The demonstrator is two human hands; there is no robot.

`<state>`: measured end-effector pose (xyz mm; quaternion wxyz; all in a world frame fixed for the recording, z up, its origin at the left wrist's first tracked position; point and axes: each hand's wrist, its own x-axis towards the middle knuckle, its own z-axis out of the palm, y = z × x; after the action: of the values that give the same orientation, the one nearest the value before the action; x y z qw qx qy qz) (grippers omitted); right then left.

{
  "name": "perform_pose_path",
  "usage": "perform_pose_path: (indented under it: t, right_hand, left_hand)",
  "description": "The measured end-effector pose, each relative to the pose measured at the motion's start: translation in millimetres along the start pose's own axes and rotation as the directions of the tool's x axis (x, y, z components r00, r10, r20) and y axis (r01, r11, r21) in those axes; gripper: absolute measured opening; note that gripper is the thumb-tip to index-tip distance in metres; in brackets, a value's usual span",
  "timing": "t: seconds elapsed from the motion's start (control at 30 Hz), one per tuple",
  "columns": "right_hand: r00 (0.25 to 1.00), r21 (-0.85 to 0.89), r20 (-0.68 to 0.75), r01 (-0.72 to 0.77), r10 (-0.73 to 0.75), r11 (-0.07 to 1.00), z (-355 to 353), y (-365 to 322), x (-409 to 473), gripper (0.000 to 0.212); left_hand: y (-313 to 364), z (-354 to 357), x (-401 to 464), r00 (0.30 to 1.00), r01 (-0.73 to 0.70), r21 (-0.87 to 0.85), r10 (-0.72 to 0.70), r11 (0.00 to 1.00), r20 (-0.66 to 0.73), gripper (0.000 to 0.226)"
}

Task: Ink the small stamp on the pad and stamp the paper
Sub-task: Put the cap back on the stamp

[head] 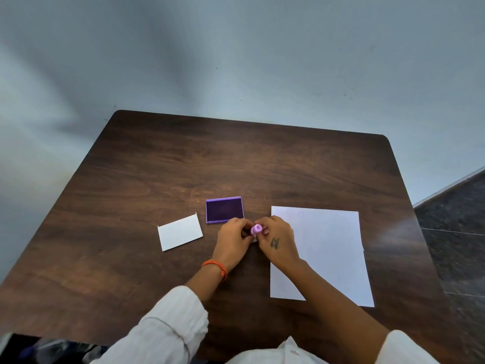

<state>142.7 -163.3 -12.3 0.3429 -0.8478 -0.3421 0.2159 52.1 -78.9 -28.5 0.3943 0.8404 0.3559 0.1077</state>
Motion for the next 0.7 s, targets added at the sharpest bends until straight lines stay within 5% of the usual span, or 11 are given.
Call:
perform_pose_path:
  t: [0.37,0.7]
  right_hand:
    - [0.999,-0.020,0.017,0.042,-0.042,0.999,0,-2,-4,0.035]
    - [0.985,-0.054,-0.089,0.143,-0.147,0.988,-6,-12,-7,0.041]
  left_hand:
    - [-10,-3,-4,1.000,-0.021,-0.021,0.021,1.000,-0.001,0.031]
    - [-38,-56,-28,0.947,-0.030,0.225,0.100,0.974,-0.304,0.059]
